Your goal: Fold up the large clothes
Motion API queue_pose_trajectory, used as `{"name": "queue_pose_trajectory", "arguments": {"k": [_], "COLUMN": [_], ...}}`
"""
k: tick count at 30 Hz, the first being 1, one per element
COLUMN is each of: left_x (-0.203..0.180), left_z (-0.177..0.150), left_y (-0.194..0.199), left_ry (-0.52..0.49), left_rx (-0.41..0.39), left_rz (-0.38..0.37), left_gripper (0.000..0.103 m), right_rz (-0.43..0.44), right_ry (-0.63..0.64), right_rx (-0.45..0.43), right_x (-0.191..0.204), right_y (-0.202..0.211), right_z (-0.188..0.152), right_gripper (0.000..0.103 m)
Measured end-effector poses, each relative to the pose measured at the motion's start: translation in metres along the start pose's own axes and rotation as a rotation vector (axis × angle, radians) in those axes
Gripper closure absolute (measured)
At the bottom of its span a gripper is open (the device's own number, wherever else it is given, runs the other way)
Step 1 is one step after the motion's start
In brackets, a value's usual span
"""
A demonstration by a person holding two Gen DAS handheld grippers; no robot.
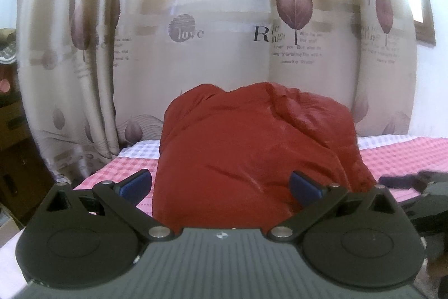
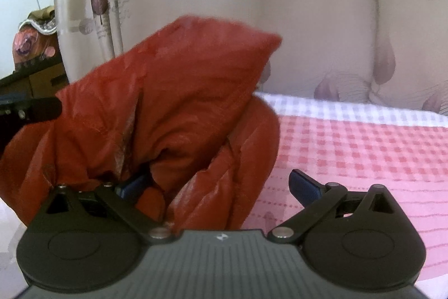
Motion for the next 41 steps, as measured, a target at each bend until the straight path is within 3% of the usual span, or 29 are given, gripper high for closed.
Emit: {"name": "queue_pose_trajectory", "arguments": {"k": [5, 11, 15, 19, 27, 34, 41], "left_x": [-0.001, -0.004, -0.008, -0.011, -0.016, -0.02, -0.02], "left_z": [0.006, 0.011, 0.012, 0.014, 0.018, 0.019, 0.024], "left_y": [0.012, 0.024, 0.028, 0.034, 0.04, 0.044, 0.046], "left_ry": [-0.002, 0.007, -0.005, 0.005, 0.012, 0.006, 0.012], "left_rx": [-0.02, -0.03, -0.03, -0.032, -0.046, -0.078, -0.074], "left_rz": [0.0, -0.003, -0.002, -0.006, -0.023, 0.042, 0.047], "left_gripper": [0.0, 0.0, 0.0, 0.0, 0.0, 0.0, 0.0], "right_rz": [-0.016, 0.034, 0.063, 0.021, -0.016, -0.011, -0.023], "right_ry": [0.015, -0.003, 0.034, 0.094, 0.096, 0.084, 0.076], "right_rx": [-0.152, -0.217, -0.224, -0.24, -0.256, -0.257, -0.269], "right_x": [0.009, 0.028, 0.046, 0.06, 0.063, 0.063, 0.062], "right_y": [0.047, 0.082, 0.092, 0.1, 0.109, 0.112, 0.115], "right_z": [0.012, 0.016, 0.019, 0.018, 0.018, 0.017, 0.02], "right_gripper": [0.0, 0.0, 0.0, 0.0, 0.0, 0.0, 0.0]}}
Point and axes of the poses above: each gripper's, at about its wrist camera, not at the fingertips, and y roughly against the way its jaws point, x to its left, z to its top, the point moved 4 cm from there along -y, roughly the way its jaws point, and after that the axes turned 4 degrees about -x, right-handed, at the moved point
